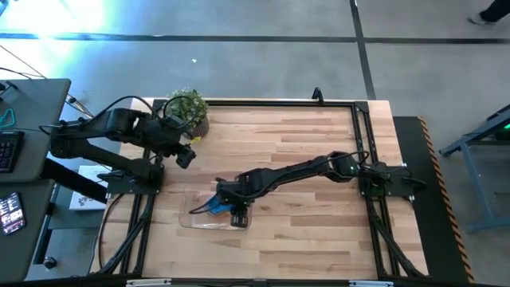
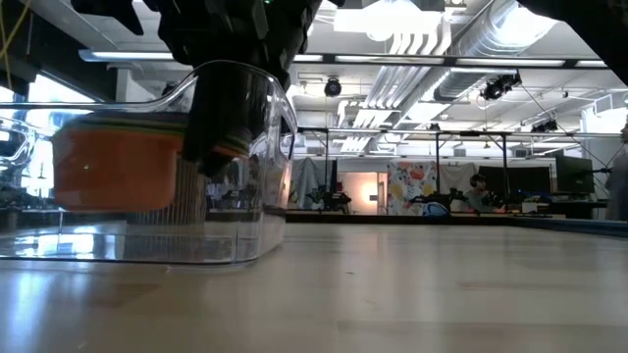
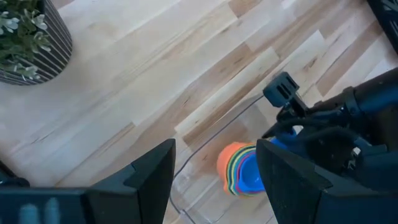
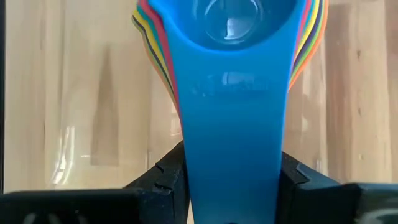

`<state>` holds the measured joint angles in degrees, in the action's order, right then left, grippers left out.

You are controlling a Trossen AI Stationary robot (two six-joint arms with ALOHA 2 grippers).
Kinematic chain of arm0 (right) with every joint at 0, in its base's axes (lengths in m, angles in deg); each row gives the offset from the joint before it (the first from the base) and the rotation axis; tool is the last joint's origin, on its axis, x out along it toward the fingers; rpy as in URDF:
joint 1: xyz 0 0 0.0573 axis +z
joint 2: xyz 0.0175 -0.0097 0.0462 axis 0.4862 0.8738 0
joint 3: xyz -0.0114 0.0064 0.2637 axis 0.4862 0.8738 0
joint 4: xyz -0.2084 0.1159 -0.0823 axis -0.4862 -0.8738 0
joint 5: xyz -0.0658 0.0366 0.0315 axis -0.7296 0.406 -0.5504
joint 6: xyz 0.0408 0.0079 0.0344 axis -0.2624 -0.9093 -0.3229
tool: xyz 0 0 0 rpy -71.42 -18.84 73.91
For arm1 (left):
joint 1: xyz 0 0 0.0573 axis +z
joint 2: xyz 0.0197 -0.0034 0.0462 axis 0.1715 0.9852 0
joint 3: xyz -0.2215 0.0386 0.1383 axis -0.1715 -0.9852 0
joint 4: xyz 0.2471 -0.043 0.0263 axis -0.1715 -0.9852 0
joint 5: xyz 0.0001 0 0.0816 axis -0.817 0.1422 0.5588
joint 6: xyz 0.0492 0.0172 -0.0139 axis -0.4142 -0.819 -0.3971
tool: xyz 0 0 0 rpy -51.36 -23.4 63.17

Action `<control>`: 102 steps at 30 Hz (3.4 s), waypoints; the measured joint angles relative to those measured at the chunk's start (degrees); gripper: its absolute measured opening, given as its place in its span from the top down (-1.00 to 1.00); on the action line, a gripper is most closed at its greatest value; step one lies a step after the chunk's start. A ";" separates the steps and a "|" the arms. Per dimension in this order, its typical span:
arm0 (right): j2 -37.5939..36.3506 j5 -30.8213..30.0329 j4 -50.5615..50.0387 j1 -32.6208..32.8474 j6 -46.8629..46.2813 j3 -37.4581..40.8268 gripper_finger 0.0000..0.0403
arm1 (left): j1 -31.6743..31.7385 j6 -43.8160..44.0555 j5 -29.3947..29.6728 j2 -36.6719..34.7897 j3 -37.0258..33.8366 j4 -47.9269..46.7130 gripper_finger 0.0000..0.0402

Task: Nest measuring cups in basket
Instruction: Put the nested measuring cups into the transparent bin, then return to Home Position

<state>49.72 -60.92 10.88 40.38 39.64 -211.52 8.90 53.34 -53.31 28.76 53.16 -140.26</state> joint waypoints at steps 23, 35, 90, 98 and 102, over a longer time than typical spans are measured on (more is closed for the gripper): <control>0.09 0.22 -0.75 0.09 -0.49 -0.02 0.03 | -0.02 -0.29 0.04 0.00 0.00 0.00 -0.07; -3.19 -2.36 -2.31 -1.20 -5.21 -4.69 0.03 | -1.18 -7.92 0.10 -0.71 -0.02 0.24 -0.07; -65.97 -41.36 -26.69 14.69 0.87 -1.46 0.02 | -14.05 -27.85 14.11 -60.06 -68.93 62.76 -0.07; -86.81 -40.60 -17.23 18.03 -2.47 26.22 0.02 | -14.05 -22.76 20.68 -60.04 -71.18 62.13 -0.07; -97.42 -37.01 -8.93 18.08 -2.07 39.89 0.02 | -14.05 -22.15 24.34 -60.04 -71.38 62.13 -0.07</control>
<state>-47.70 -97.92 1.96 58.46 37.57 -171.63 -5.15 31.18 -28.97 -31.28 -18.22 -78.13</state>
